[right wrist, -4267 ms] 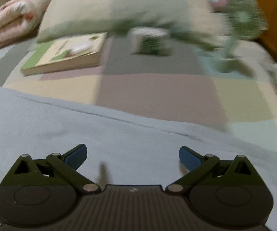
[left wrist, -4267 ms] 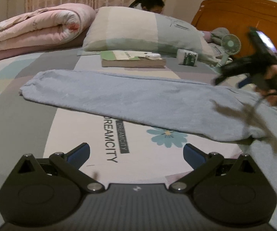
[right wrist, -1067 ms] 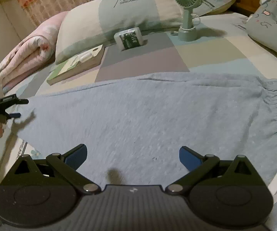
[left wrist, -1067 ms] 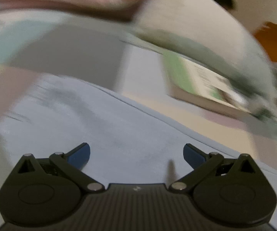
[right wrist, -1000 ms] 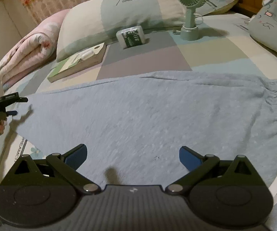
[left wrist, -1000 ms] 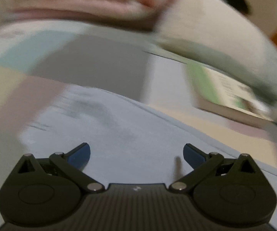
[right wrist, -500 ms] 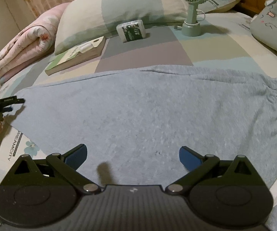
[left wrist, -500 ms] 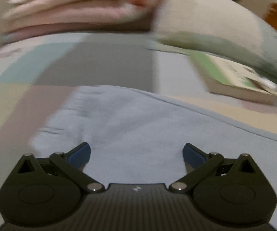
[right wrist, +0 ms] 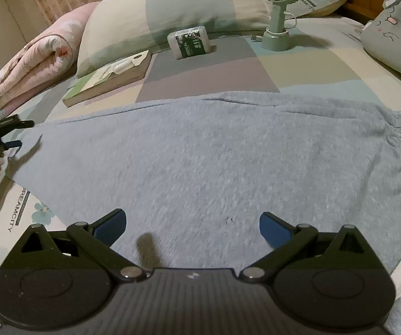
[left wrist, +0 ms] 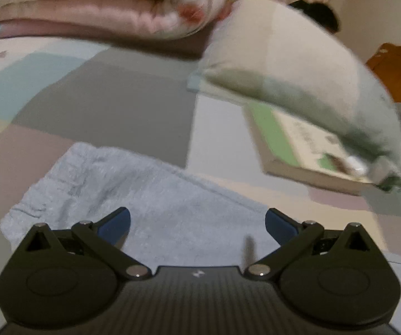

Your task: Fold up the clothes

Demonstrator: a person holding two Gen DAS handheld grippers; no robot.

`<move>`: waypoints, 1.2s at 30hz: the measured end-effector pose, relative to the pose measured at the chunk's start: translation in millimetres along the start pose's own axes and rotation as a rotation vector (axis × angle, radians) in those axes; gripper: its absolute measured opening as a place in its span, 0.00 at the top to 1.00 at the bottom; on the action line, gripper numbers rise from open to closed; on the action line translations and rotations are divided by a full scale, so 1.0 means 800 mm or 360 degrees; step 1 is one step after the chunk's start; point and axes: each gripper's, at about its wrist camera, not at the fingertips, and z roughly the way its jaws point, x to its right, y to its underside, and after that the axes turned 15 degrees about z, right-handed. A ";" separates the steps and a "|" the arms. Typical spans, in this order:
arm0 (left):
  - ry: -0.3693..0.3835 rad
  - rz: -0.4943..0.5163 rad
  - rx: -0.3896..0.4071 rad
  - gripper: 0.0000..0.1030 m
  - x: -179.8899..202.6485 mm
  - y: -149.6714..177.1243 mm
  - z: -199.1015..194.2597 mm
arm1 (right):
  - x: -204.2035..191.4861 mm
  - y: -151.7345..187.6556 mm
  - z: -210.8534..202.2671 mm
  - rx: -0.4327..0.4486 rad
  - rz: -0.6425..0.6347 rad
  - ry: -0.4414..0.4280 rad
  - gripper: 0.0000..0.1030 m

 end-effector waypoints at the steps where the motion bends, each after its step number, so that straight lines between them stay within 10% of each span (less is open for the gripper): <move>1: -0.0075 0.0028 0.0002 0.01 -0.001 0.000 0.005 | 0.000 0.000 0.001 -0.0003 -0.0004 0.0003 0.00; 4: -0.0330 0.0064 -0.0022 0.01 -0.002 -0.003 0.017 | 0.002 0.000 0.003 -0.0004 0.0002 0.0009 0.00; 9: -0.0391 0.0157 -0.0018 0.01 0.024 -0.007 0.000 | 0.003 0.000 0.002 -0.0014 0.0017 0.0011 0.00; 14: -0.0272 0.0544 0.0057 0.01 0.102 0.008 -0.047 | 0.000 -0.003 -0.017 0.0020 0.0024 -0.0074 0.00; 22: 0.0235 0.0851 0.0091 0.01 0.248 0.084 -0.084 | -0.001 -0.006 -0.030 0.0028 0.0045 -0.0131 0.00; 36: 0.0221 0.0898 -0.0025 0.01 0.277 0.104 -0.114 | 0.012 -0.016 -0.049 0.0081 0.0111 -0.0158 0.00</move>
